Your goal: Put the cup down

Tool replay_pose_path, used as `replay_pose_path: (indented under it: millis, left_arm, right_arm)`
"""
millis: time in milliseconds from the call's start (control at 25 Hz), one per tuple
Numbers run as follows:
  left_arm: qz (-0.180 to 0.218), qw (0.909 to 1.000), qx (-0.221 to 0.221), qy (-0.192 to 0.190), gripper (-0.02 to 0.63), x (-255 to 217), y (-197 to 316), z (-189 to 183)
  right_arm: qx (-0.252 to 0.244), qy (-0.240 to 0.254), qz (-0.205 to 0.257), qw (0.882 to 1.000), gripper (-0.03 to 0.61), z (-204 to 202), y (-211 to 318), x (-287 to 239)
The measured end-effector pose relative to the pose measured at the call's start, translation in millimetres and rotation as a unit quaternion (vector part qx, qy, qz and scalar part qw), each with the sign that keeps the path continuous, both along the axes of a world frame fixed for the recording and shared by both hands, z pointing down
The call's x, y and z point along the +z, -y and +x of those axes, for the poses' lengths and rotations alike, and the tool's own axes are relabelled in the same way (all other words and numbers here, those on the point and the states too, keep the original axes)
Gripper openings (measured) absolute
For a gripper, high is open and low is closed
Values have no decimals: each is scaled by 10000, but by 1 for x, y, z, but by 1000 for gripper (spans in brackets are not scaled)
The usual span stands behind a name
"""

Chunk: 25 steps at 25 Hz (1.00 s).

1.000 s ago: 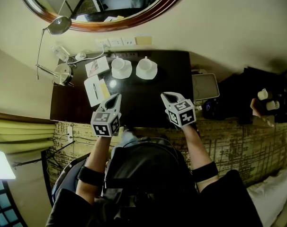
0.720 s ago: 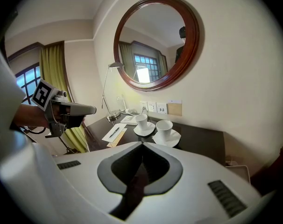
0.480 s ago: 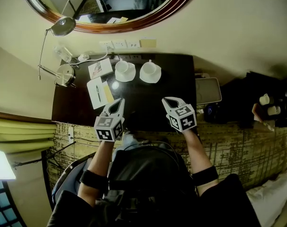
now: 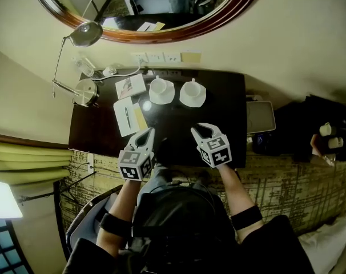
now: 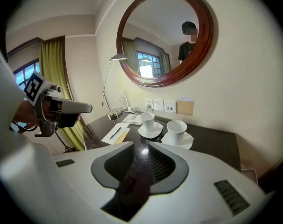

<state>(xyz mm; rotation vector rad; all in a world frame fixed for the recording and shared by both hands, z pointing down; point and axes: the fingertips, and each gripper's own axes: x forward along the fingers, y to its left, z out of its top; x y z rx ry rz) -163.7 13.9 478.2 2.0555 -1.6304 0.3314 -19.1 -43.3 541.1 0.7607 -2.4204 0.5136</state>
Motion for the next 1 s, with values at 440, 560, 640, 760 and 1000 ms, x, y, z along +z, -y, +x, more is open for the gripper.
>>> replay_pose_path:
  millis: [440,560,640,760,1000]
  left_arm:
    - [-42,9998,160,86,4,10,23,-28]
    - [-21,9996,268,79,4,14,34,-30]
    - [2,9994,326,67,4,18,42,-31]
    - [15,9996,272,48,4,26,53,-38]
    - [-13,9994,344,-63,3,45,65,-47]
  right_arm:
    - [-344,-63,51,9994,439,-115,32,31]
    - [-280,-87,45,9996,500,-138,49,44]
    - [-188,-102,24,9998,526,-150,62,54]
    - [40,-104,10,9999,551,-166,84,69]
    - [115,-150,33,9998,555,-198,120,96]
